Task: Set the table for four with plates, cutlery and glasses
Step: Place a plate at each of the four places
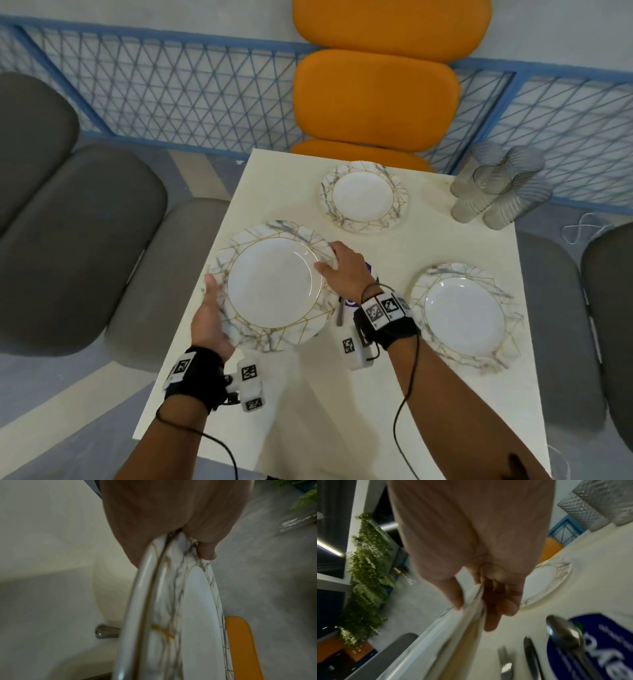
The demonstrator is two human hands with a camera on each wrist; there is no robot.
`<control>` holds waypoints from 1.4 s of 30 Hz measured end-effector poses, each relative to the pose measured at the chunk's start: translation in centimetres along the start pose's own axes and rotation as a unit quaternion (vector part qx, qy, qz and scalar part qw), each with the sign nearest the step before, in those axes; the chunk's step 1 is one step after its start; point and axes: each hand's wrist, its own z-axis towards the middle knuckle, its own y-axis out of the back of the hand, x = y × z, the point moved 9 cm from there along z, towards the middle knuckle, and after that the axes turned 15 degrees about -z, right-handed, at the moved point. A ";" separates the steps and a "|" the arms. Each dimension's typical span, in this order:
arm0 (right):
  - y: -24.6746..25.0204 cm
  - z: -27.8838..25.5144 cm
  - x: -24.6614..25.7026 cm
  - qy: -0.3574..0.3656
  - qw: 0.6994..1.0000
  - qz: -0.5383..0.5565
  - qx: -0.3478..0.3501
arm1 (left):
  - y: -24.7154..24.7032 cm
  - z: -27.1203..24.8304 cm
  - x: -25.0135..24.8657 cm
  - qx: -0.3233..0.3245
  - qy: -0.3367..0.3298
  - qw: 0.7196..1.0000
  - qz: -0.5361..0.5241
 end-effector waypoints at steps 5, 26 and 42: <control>-5.3 -4.2 0.7 -0.072 0.996 0.047 -0.022 | 4.7 -1.7 -2.7 0.010 0.031 0.999 0.000; -14.4 -1.1 1.0 -0.273 0.920 0.238 -0.149 | 20.0 0.8 -18.2 -0.122 -0.113 0.986 0.002; -14.1 0.6 3.0 -0.263 0.948 0.066 -0.168 | 17.7 1.9 -15.9 -0.098 -0.083 0.992 -0.003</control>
